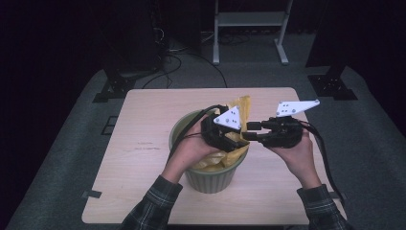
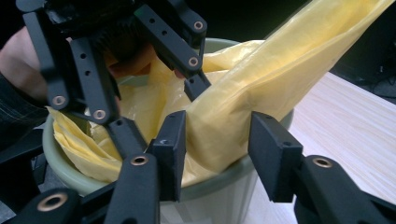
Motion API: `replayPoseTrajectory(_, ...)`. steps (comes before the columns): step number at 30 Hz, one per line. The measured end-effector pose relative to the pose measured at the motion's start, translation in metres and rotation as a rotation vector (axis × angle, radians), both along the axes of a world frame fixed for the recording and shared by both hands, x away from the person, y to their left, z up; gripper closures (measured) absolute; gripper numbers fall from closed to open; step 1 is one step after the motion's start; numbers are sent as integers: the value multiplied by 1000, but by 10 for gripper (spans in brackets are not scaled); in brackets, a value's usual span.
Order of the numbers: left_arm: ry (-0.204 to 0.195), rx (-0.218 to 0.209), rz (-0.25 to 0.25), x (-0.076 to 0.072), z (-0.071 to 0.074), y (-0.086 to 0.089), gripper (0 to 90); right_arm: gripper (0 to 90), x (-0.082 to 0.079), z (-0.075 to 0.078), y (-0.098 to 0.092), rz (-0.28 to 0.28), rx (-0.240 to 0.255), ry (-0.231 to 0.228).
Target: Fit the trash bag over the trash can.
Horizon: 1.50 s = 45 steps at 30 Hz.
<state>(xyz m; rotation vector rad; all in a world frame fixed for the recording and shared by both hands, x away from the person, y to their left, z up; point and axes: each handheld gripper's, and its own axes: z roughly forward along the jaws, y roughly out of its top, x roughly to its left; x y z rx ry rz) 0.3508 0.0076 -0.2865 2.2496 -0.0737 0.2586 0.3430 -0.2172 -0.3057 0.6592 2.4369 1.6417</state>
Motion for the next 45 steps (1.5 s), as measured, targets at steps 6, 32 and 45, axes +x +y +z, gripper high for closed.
replayPoseTrajectory(6, 10, 3, -3, -1, 3, 2, 702, 556, -2, 1, 1, -2, 2, -17)
replayPoseTrajectory(32, -12, -148, 243, -4, 29, 142, 900, 859, 1, 10, -15, -55, -95, -59)
replayPoseTrajectory(45, 3, -161, 266, -18, 18, 172, 899, 564, -7, 55, 13, -10, 14, -127)
